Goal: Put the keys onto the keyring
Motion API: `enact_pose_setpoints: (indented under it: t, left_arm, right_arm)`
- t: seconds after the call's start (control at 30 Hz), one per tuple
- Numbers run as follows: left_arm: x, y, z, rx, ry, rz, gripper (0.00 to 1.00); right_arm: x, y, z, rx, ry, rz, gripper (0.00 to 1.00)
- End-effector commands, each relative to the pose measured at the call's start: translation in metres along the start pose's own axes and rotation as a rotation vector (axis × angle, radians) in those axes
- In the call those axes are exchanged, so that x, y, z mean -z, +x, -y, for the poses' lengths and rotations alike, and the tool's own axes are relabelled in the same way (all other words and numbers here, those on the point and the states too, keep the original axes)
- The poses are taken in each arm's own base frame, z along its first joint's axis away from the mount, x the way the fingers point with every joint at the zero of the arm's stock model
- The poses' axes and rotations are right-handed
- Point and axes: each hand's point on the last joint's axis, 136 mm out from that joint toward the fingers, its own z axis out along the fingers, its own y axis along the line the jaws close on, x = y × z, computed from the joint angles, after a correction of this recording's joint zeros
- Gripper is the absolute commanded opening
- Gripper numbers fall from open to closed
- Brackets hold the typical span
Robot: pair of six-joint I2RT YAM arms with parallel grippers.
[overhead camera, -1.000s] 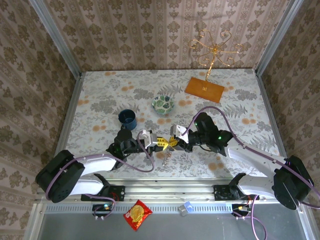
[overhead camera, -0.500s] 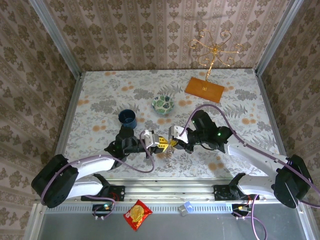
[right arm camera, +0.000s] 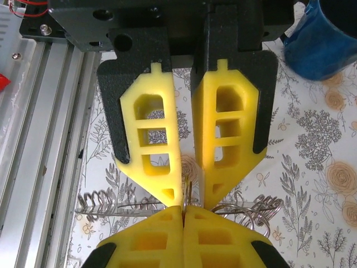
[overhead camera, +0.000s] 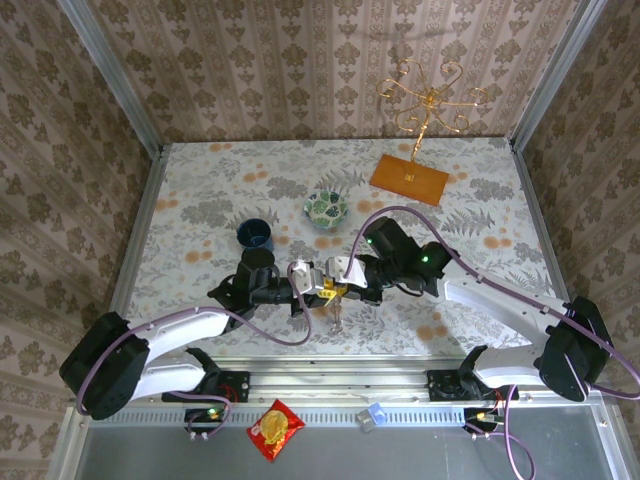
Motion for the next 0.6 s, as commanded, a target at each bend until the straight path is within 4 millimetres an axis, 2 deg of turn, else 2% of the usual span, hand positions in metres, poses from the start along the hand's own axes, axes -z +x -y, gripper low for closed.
enact_pose_setpoints:
  t: [0.0,0.1,0.17,0.27,0.37,0.57]
  left_arm:
    - [0.002,-0.024,-0.006,-0.058,-0.021,0.051,0.13]
    - [0.005,-0.03,-0.007,-0.053,-0.035,0.087,0.07]
    - [0.005,-0.03,-0.005,-0.046,-0.033,0.103,0.0]
    - [0.007,-0.029,-0.002,-0.042,-0.027,0.12,0.0]
    - [0.008,-0.028,0.0,-0.037,-0.026,0.14,0.0]
    - [0.009,-0.026,0.004,-0.026,-0.018,0.178,0.0]
  right_arm:
    - [0.003,-0.01,-0.006,0.02,-0.026,0.021,0.0]
    - [0.005,-0.014,-0.006,-0.002,-0.004,0.08,0.0]
    - [0.008,-0.016,-0.003,-0.036,0.025,0.139,0.1]
    - [0.015,-0.018,0.0,-0.095,0.053,0.241,0.26]
    - [0.022,-0.021,0.001,-0.135,0.081,0.322,0.37]
    - [0.032,-0.025,0.0,-0.186,0.119,0.448,0.39]
